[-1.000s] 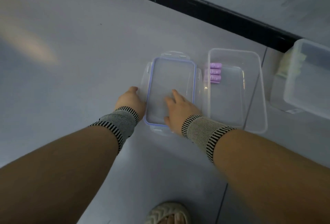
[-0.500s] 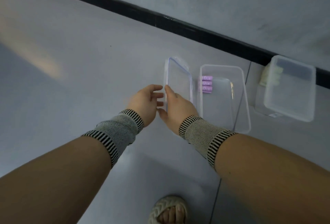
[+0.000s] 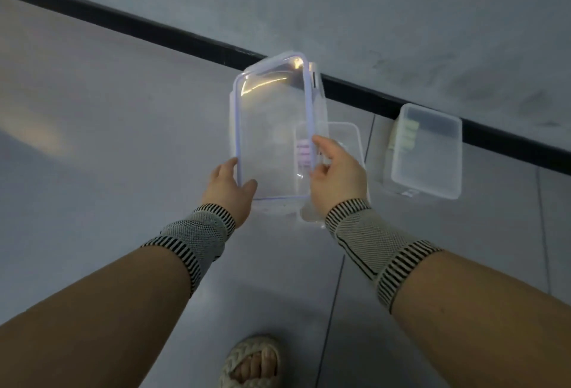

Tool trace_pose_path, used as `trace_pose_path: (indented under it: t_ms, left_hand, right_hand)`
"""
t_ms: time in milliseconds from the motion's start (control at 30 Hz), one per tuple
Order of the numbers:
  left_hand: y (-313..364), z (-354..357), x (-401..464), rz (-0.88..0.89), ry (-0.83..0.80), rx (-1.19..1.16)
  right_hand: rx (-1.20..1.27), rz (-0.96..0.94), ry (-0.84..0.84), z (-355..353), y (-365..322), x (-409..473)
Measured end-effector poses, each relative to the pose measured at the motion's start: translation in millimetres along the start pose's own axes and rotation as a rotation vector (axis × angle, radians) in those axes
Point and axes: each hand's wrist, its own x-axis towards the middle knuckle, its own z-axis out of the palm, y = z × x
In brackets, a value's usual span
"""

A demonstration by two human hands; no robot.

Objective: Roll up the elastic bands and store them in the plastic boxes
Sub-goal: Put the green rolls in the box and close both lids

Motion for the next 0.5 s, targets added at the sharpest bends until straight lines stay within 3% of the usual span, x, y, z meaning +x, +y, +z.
trace_pose_path:
  t_ms: [167, 400, 500]
  left_hand:
    - [29.8, 37.6, 7.8, -0.059, -0.162, -0.298]
    - [43.3, 83.1, 13.3, 0.011, -0.109, 0.116]
    - [40.5, 84.4, 20.7, -0.017, -0.084, 0.166]
  right_hand:
    - [0.009, 0.101, 0.066, -40.8, 46.5, 23.7]
    - [-0.012, 0.200, -0.067, -45.2, 112.1, 32.6]
    - [-0.009, 0.239, -0.057, -46.4, 128.4, 38.2]
